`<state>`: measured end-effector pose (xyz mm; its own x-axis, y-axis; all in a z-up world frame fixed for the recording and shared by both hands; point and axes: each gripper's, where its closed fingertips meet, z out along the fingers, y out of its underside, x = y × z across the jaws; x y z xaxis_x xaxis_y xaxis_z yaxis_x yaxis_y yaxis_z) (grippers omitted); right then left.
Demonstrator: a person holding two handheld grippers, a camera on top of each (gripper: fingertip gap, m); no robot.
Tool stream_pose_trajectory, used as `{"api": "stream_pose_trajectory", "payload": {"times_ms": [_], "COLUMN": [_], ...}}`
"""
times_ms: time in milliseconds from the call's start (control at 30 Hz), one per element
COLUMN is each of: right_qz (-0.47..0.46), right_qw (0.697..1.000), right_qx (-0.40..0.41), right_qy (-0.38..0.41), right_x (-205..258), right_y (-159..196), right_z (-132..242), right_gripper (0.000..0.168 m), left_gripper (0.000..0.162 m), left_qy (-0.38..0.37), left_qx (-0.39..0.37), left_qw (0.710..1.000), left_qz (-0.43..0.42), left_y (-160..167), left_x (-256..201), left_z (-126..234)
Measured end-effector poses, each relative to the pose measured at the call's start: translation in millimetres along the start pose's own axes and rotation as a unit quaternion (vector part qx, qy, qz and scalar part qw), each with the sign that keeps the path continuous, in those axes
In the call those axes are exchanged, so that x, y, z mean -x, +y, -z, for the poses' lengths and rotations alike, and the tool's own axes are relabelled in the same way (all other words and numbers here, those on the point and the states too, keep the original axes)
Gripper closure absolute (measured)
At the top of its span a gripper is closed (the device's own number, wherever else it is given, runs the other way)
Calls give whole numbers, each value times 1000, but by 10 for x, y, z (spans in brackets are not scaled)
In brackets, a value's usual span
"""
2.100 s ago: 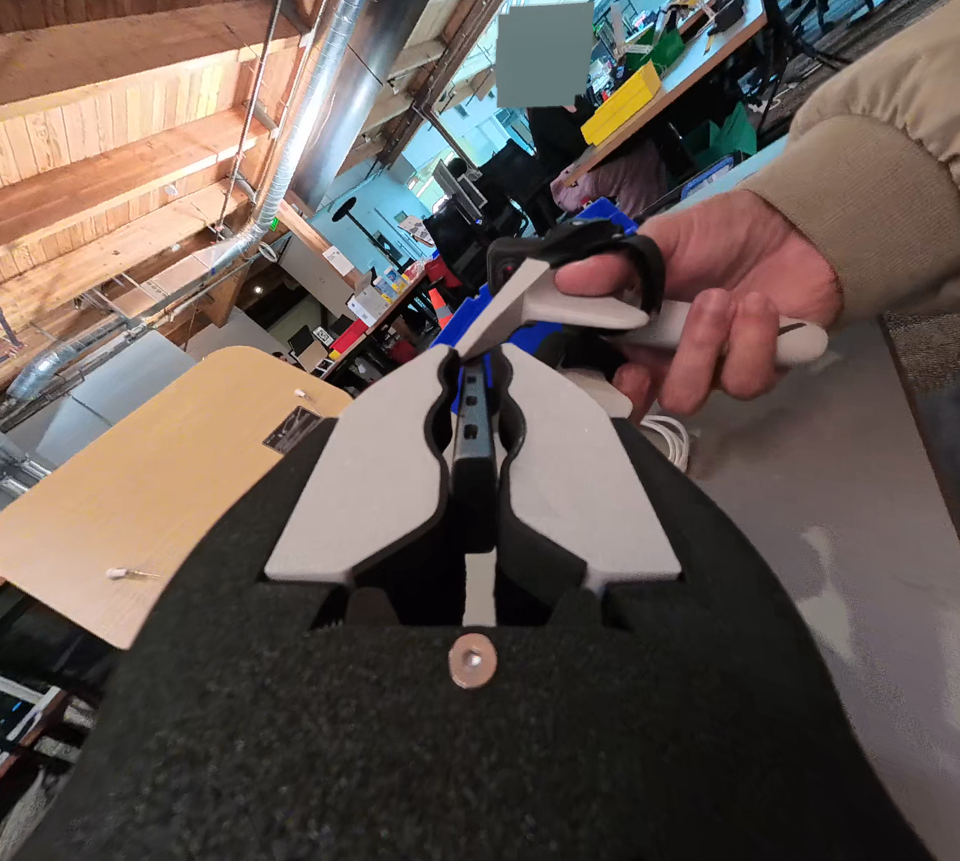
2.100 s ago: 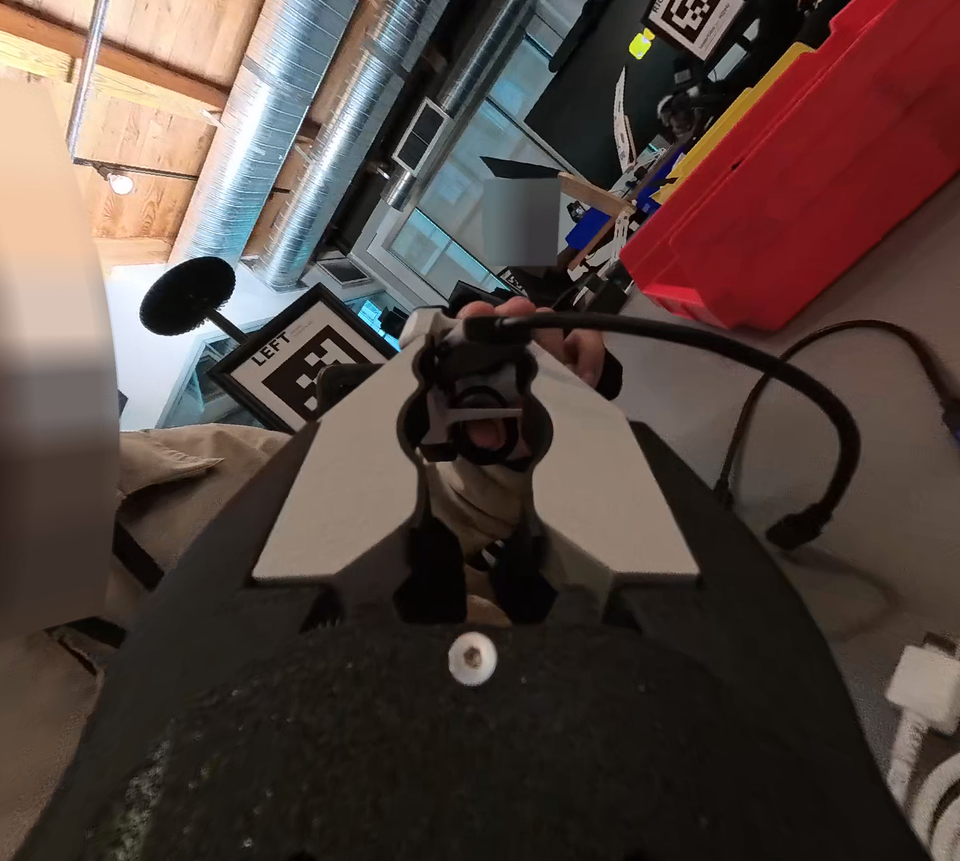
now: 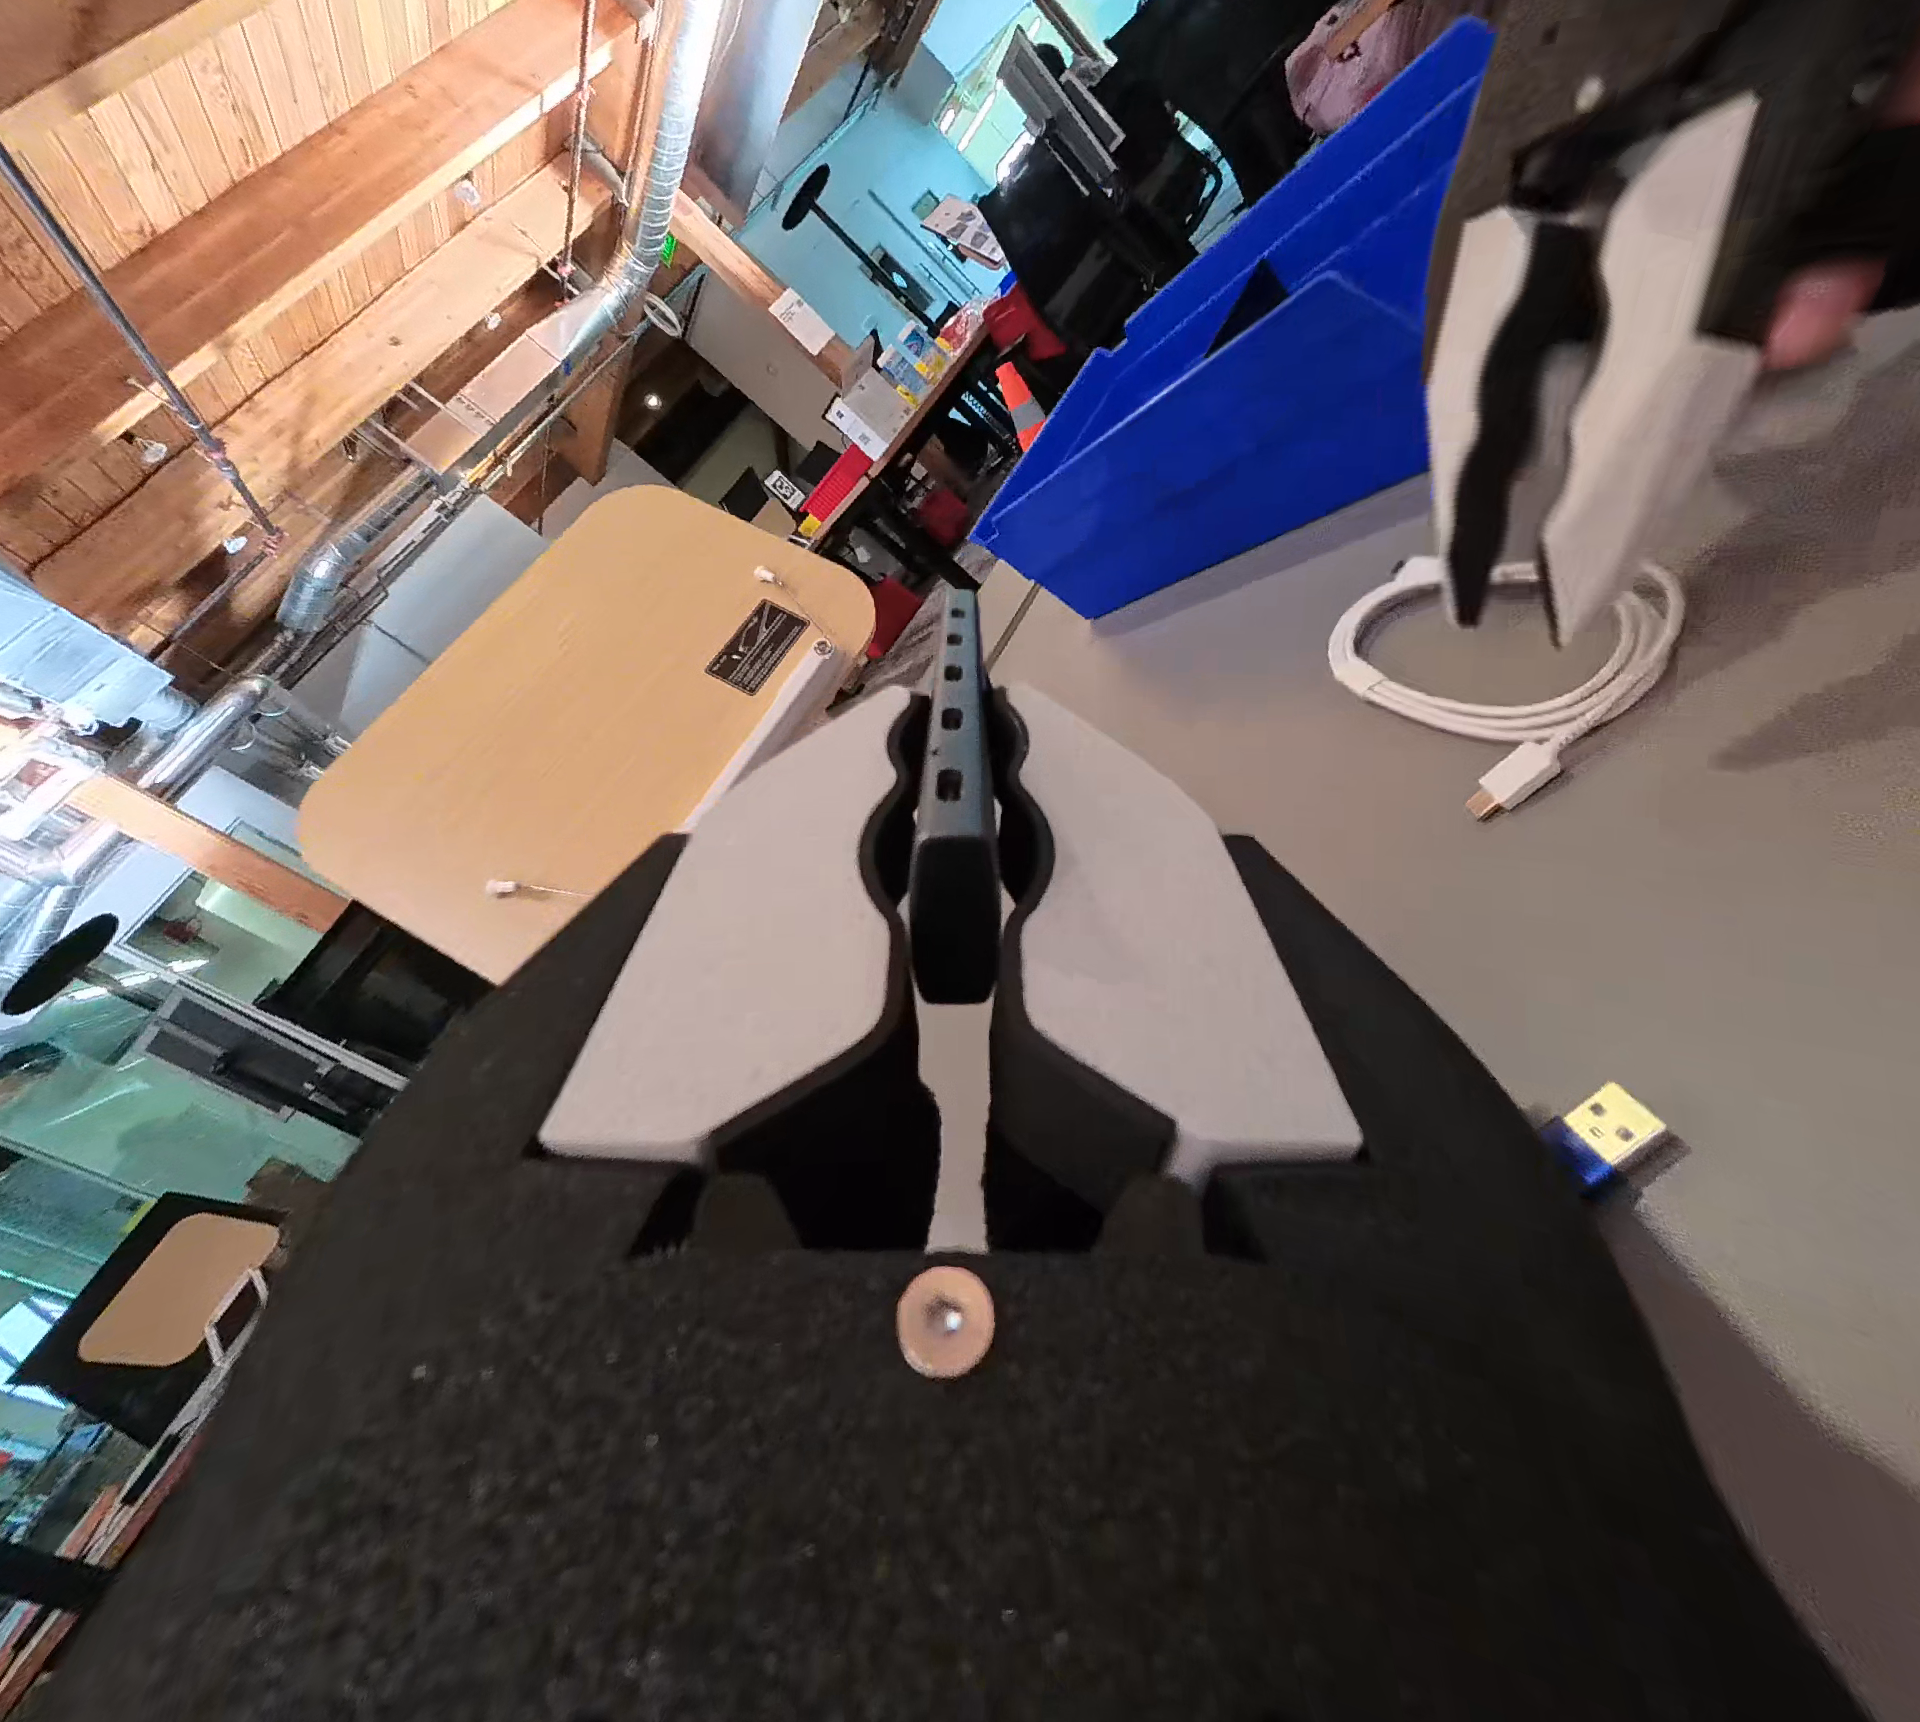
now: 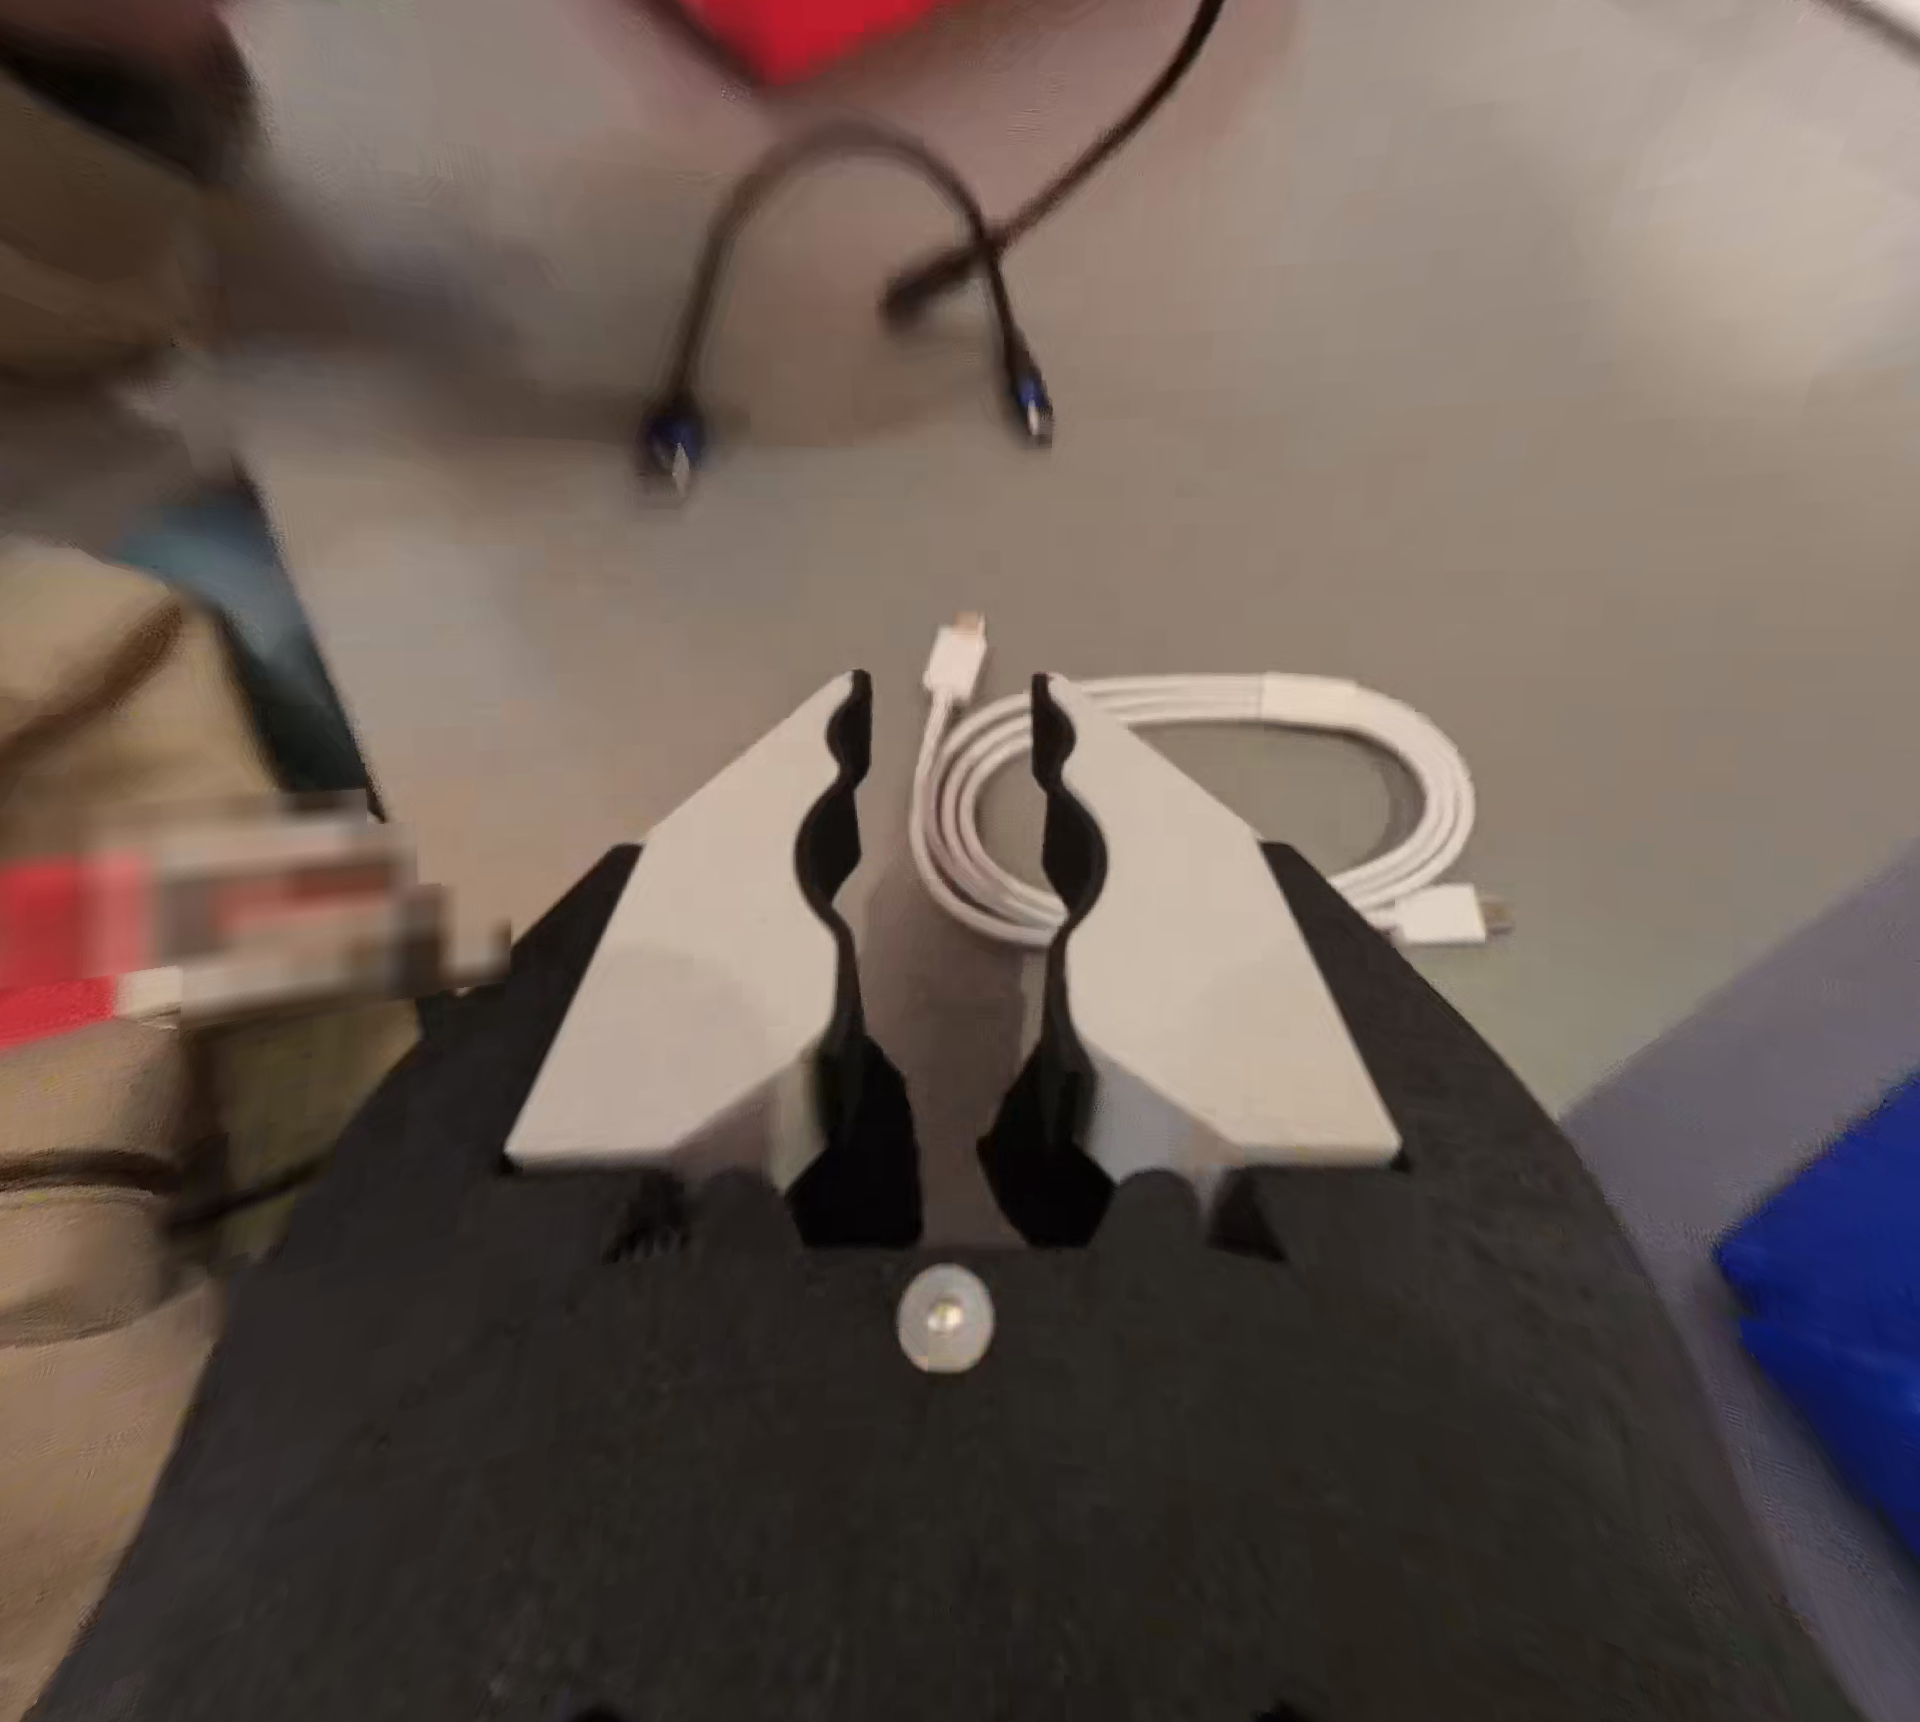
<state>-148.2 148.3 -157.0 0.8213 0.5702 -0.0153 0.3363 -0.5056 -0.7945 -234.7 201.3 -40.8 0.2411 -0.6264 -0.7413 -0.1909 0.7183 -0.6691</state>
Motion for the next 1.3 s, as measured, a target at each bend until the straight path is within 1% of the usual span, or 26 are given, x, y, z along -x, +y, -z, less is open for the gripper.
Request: {"api": "stream_pose_trajectory", "payload": {"times_ms": [33, 100, 133, 233, 300, 333, 433, 500, 600, 667, 733, 800, 1067, 1300], "right_qz": [15, 35, 41, 45, 48, 50, 42, 42, 13, -9, -22, -16, 0, 32], "right_qw": [999, 998, 997, 997, 995, 995, 994, 995, 1000, 1000, 999, 999, 1000, 999], "right_qx": [26, 53, 62, 50, 71, 64, 76, 66, 13, -7, -16, -17, -13, -3], "right_qy": [11, 19, 25, 41, 48, 49, 60, 57, 5, -23, -25, -27, -25, -3], "right_x": [17, 72, 80, 83, 75, 82, 35, 31, 208, 341, 410, 477, 572, 609], "right_y": [92, 176, 195, 138, 213, 204, 212, 122, -220, -413, -543, -619, -677, -688], "right_z": [-79, -178, -201, -238, -299, -313, -285, -200, 13, 124, 183, 208, 180, 170], "right_gripper": [142, 149, 149, 153, 156, 163, 165, 166, 166, 167, 166, 166, 166, 166], "left_gripper": [152, 152, 152, 152, 152, 152, 152, 152, 152, 152, 152, 152, 152, 152], "left_qy": [3, 7, 9, 18, 23, 27, 34, 37, 43, 46, 55, 61, 75, 84], "left_qx": [4, 9, 11, 11, 12, 12, 11, 10, 15, 20, 25, 26, 26, 32], "left_qw": [1000, 1000, 1000, 1000, 1000, 1000, 999, 998, 995, 991, 986, 983, 978, 976], "left_qz": [-1, -4, -4, 0, -2, -5, -22, -44, -85, -123, -156, -170, -194, -199], "left_y": [19, 44, 54, 65, 71, 75, 70, 62, 66, 78, 95, 101, 89, 125], "left_x": [-18, -55, -72, -121, -151, -167, -208, -238, -301, -355, -424, -478, -585, -626], "left_z": [-13, -29, -32, -33, -45, -54, -68, -68, -90, -110, -127, -139, -162, -177]}}
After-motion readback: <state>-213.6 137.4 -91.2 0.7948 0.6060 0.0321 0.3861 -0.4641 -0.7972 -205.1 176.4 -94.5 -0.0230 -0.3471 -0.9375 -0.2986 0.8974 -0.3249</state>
